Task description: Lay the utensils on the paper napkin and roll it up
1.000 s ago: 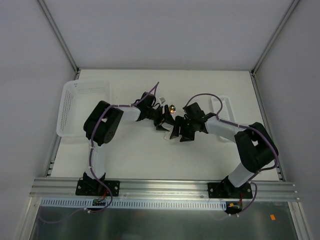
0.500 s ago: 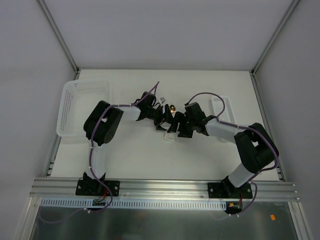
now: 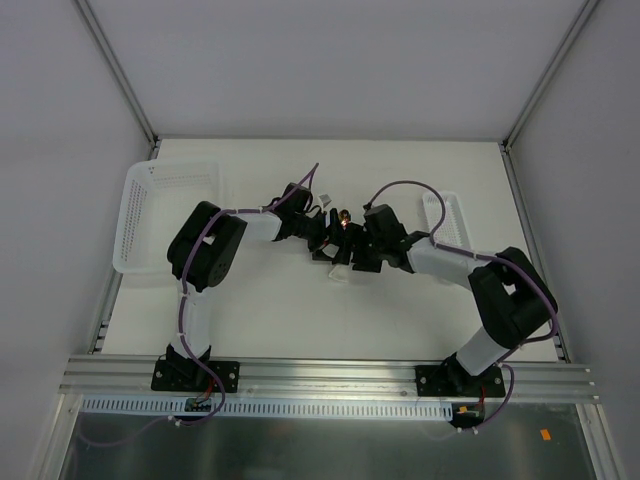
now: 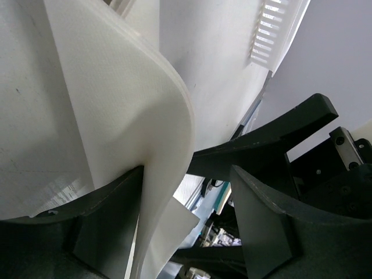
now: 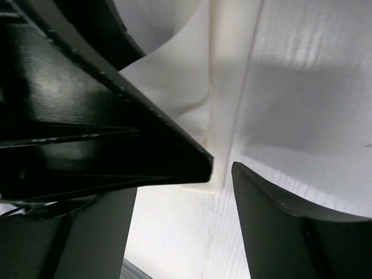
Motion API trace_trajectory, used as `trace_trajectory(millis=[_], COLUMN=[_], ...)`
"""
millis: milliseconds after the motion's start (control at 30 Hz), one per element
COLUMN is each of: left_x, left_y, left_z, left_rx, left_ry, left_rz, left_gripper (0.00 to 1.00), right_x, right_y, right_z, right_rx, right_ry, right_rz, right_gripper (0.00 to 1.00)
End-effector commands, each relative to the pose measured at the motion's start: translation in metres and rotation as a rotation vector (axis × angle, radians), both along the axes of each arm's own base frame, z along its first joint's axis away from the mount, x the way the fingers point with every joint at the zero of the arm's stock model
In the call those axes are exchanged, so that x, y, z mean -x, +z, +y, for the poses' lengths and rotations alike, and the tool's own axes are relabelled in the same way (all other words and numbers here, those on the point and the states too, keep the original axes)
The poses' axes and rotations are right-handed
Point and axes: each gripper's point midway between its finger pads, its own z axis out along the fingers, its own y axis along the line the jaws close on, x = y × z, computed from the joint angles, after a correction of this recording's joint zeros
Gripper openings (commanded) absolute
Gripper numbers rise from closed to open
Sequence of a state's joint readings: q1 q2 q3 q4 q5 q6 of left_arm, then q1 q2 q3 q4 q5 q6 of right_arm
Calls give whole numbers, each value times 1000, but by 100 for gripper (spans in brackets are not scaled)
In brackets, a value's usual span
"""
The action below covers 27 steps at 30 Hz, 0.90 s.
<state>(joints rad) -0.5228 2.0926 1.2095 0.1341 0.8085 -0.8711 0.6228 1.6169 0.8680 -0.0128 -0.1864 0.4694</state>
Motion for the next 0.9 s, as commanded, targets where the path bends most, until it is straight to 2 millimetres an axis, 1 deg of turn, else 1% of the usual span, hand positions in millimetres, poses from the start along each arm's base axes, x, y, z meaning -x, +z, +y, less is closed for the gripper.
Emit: trace_trajectory(millis=[0, 33, 67, 133, 167, 233, 267, 300, 333, 367, 400, 433, 500, 533, 567, 633, 700, 733, 767, 867], left_x=[2, 4, 3, 4, 4, 5, 5, 5, 5, 5, 6, 6, 6, 6, 5, 6, 6, 7, 6, 6], left_y=[-67, -67, -66, -68, -68, -66, -66, -64, -65, -64, -63, -63, -63, -63, -62, -62, -62, -62, -63, -62], left_z=[27, 26, 27, 27, 27, 26, 27, 27, 27, 27, 27, 27, 27, 27, 26, 25, 26, 26, 26, 26], left_rx=[-225, -223, -222, -223, -222, -218, -217, -215, -215, -214, -211, -210, -207, -207, -204, -202, -204, -203, -204, -203], left_ry=[51, 47, 49, 48, 47, 42, 42, 41, 39, 38, 39, 37, 36, 36, 33, 30, 30, 27, 28, 28], left_rz=[12, 15, 14, 19, 16, 15, 15, 13, 12, 11, 17, 14, 16, 16, 11, 12, 11, 10, 10, 9], left_gripper=[64, 64, 64, 64, 64, 63, 64, 63, 63, 63, 63, 63, 63, 63, 63, 63, 63, 63, 63, 63], right_x=[-11, -11, -8, -8, -3, -3, -6, -1, 0, -2, 4, 2, 0, 6, 2, 2, 0, -1, -3, -9], right_y=[-14, -18, -25, -28, -35, -35, -34, -39, -37, -36, -43, -37, -36, -40, -35, -32, -27, -25, -22, -16], right_z=[-19, -23, -28, -31, -37, -39, -40, -45, -46, -49, -55, -52, -57, -61, -61, -60, -57, -56, -54, -52], right_rx=[120, 141, 154, 145, 157, 141, 124, 127, 113, 91, 90, 47, 5, 0, -29, -59, -92, -109, -124, -139], right_ry=[-45, -56, -60, -79, -84, -97, -115, -125, -131, -158, -170, -175, -216, -227, -237, -254, -258, -269, -269, -270], right_rz=[-33, -38, -29, -35, -19, -24, -26, -12, -14, -14, 3, -15, -8, 6, -16, -20, -34, -32, -43, -63], right_gripper=[68, 67, 66, 64, 61, 57, 51, 48, 45, 39, 36, 28, 24, 24, 24, 24, 27, 31, 41, 55])
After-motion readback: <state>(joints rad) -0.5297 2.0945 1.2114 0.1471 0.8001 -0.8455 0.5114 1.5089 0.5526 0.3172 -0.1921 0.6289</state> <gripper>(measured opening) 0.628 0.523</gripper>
